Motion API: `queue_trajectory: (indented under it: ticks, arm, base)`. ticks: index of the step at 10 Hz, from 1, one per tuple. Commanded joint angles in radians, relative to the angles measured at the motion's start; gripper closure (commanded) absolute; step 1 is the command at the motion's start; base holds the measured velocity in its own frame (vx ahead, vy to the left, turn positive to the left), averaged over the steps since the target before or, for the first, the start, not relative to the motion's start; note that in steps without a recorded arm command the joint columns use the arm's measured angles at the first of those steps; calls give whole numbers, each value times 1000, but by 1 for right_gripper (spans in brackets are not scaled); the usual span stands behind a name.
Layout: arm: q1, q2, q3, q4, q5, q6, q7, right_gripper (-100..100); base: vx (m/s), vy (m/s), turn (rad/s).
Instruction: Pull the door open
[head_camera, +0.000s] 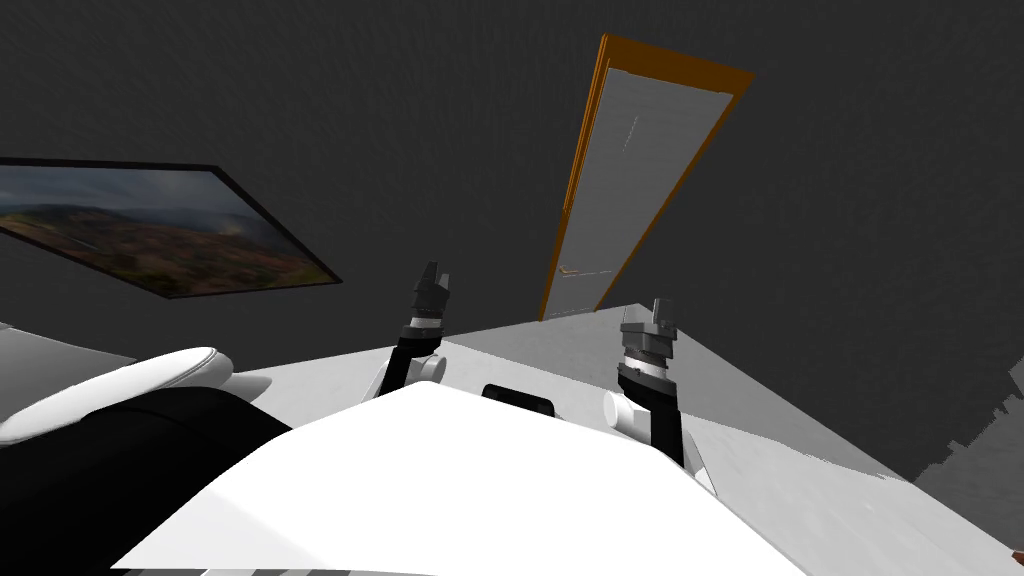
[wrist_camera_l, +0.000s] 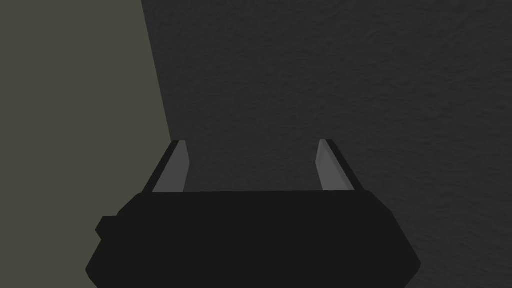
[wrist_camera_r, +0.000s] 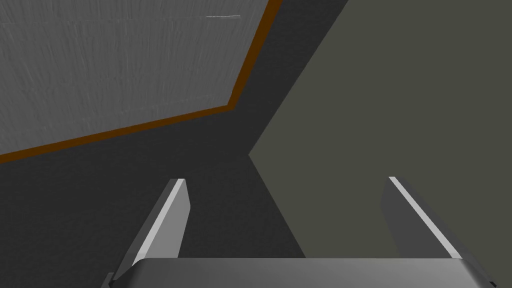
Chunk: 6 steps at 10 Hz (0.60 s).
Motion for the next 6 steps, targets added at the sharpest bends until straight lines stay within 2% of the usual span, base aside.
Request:
queue_trajectory:
  ticks: [1,6]
  arm:
    - [-9,-11,-3,30,-2,-9,-7,-100]
    - [-57,-34,-4,151,-1,-35,-19,-100]
  base:
    - [67,-40,56]
    - [83,-50,64]
